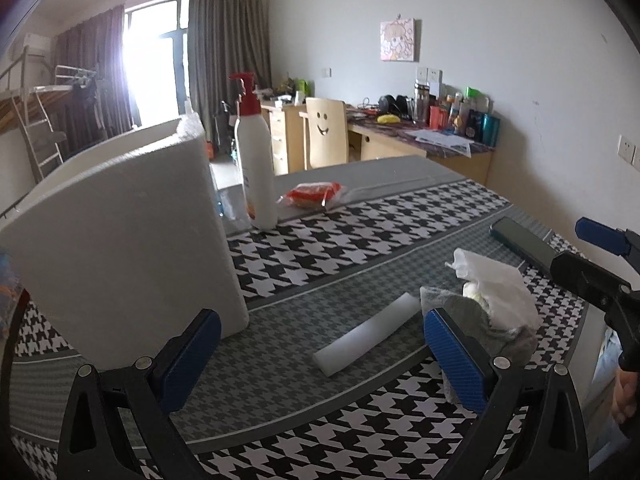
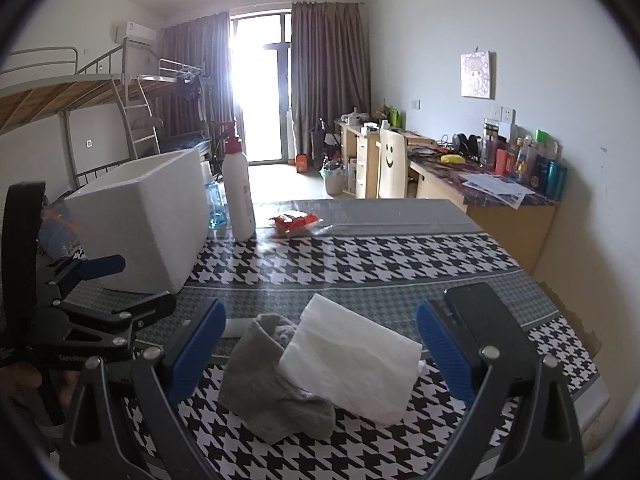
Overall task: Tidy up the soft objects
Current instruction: 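Move the left tool toward the white foam tube while the right tool approaches the white tissue, then grasp the white foam tube with the left tool while the right tool grasps the white tissue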
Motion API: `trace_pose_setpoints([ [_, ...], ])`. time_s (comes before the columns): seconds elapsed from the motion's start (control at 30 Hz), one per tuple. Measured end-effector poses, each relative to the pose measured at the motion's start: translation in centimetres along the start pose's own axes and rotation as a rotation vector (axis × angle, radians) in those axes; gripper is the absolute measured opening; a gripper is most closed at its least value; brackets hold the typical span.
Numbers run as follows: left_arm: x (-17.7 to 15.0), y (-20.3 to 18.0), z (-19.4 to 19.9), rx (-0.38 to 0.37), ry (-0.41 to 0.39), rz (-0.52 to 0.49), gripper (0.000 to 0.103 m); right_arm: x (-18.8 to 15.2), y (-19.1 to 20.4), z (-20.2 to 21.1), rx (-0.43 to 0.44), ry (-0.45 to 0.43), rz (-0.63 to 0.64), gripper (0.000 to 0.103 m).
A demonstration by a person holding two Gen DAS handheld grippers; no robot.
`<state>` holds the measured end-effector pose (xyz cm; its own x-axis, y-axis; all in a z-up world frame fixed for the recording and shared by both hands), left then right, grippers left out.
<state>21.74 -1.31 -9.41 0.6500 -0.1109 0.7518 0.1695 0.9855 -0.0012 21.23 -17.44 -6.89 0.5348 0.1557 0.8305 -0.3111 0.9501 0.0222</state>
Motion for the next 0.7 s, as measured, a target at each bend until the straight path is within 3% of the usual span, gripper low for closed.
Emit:
trace_pose_setpoints([
  [0.53, -1.2, -1.4, -3.0, -0.065, 0.111, -0.023, 0.102, -1.6, -1.2, -2.4, -0.011, 0.068, -0.016, 0.098],
  [0.7, -1.7, -1.7, -3.8, -0.085, 0.149, -0.036, 0.092, -2.1, -1.5, -2.7, 0.001, 0.077, -0.028, 0.098],
])
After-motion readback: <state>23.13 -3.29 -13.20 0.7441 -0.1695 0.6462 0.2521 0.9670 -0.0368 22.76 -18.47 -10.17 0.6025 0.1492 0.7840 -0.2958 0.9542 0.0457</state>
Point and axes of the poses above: each gripper's, at about its wrist camera, not at the fingertips, and z roughly against the way its jaws point, y to its left, x to its top, the point moved 7 cm from there along -z, roughly the way its jaws point, and after that the axes turned 5 degrees about y, right-handed, at the moved point
